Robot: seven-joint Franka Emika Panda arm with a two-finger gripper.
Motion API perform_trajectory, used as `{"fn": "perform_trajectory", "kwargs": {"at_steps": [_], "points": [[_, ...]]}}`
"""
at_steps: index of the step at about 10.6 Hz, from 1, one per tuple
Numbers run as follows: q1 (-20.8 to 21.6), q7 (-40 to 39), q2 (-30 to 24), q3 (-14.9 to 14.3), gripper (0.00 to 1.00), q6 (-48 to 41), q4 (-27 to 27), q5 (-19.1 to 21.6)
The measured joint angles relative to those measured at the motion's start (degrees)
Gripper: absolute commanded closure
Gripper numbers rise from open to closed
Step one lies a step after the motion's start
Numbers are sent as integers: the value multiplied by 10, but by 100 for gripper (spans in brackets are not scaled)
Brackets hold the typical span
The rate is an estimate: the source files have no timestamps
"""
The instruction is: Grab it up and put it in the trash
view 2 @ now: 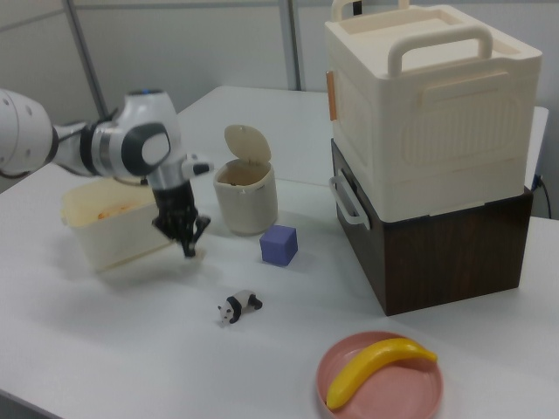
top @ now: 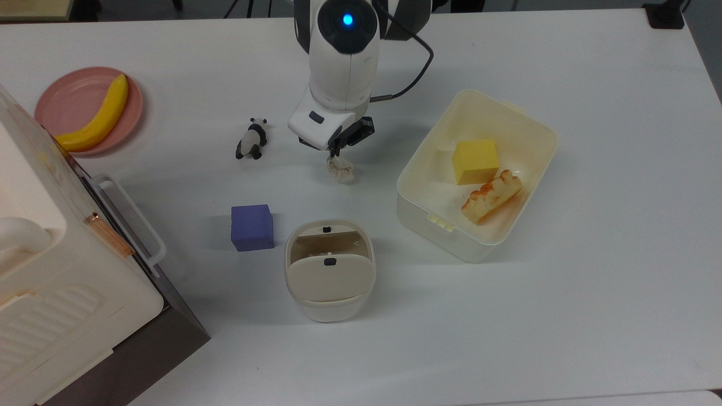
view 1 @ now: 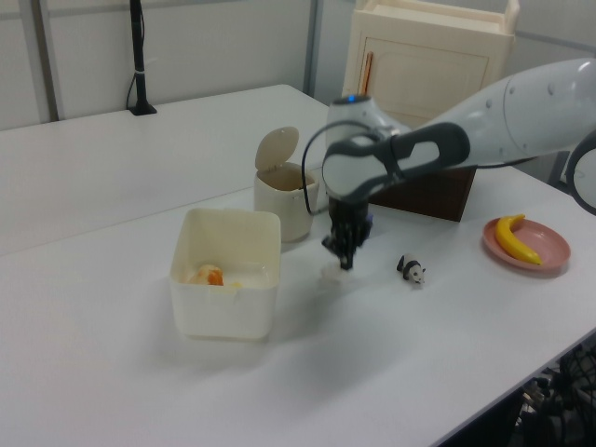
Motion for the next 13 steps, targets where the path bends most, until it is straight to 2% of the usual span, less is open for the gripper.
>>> {"fn": "perform_trajectory", "kwargs": {"at_steps": [3, 4, 6, 7, 8, 11, 13], "points": [[-7, 1, -3, -3, 100, -19, 133, 0], [-11, 1, -3, -4, 100, -20, 157, 0], [-17, 26, 2, -5, 100, 42, 172, 0], [-17, 55, 9, -5, 57, 79, 172, 0], [-17, 85, 24, -5, 1, 121, 174, -4], [-16, 161, 91, -5, 0, 156, 215, -43], [-16, 185, 104, -5, 0, 157, 230, -47]]}}
